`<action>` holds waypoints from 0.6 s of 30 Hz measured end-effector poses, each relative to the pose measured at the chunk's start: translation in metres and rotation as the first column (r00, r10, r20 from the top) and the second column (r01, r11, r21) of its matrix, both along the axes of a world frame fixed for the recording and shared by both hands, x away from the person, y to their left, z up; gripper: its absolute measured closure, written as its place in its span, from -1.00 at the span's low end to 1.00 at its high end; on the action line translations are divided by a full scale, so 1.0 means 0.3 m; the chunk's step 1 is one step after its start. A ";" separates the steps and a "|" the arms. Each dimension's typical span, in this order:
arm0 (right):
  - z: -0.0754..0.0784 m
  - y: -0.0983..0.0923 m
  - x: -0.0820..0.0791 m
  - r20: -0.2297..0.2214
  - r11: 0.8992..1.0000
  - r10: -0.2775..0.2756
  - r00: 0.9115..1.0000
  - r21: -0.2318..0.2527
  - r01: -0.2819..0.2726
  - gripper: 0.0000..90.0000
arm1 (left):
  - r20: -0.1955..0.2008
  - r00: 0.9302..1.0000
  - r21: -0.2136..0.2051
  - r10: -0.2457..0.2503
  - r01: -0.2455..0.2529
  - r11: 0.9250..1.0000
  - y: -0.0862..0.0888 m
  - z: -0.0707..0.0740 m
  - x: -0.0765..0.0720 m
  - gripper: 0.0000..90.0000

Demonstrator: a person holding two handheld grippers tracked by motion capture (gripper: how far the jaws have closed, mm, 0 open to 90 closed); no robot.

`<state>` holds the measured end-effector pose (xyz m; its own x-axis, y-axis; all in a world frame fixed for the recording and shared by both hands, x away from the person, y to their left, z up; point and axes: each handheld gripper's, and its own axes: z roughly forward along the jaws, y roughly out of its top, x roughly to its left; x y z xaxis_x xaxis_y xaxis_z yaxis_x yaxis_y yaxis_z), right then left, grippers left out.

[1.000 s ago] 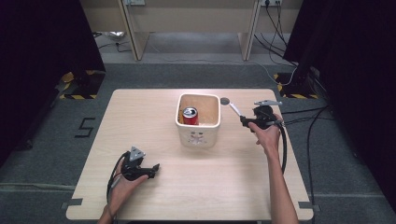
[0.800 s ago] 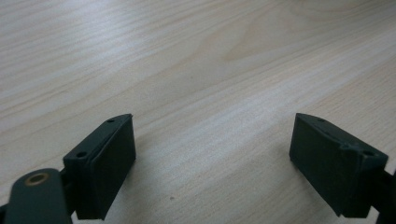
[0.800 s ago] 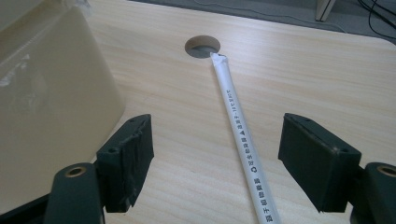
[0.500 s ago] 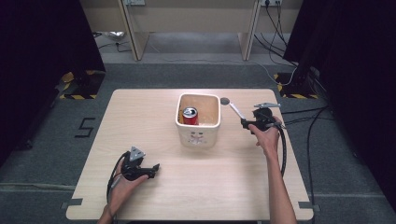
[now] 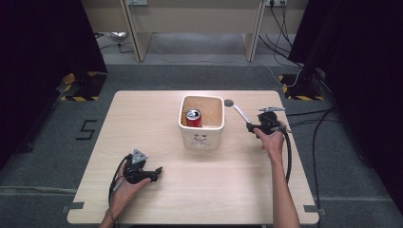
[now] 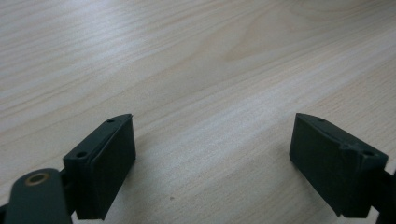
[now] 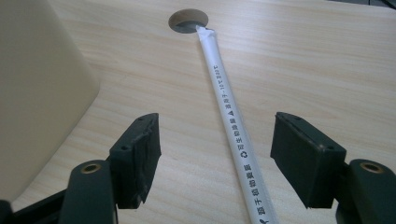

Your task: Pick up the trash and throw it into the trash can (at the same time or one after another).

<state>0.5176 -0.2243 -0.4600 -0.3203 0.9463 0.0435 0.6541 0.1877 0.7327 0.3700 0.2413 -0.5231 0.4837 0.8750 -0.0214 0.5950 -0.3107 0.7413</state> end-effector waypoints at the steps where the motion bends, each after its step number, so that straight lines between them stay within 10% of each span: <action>1: -0.005 -0.002 0.002 -0.001 1.000 0.003 1.000 -0.003 -0.003 -0.22 | 0.000 1.000 0.000 0.000 0.000 1.000 0.000 0.000 0.000 -0.70; 18: -0.084 -0.024 0.029 -0.009 0.998 -0.022 1.000 -0.066 0.022 0.19 | 0.000 1.000 -0.001 0.001 -0.001 1.000 0.000 0.000 0.000 -0.70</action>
<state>0.5263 -0.2314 -0.4851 -0.2991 0.9541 -0.0166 0.6657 0.2211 0.7127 0.3700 0.2412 -0.5232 0.4828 0.8755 -0.0223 0.5950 -0.3092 0.7419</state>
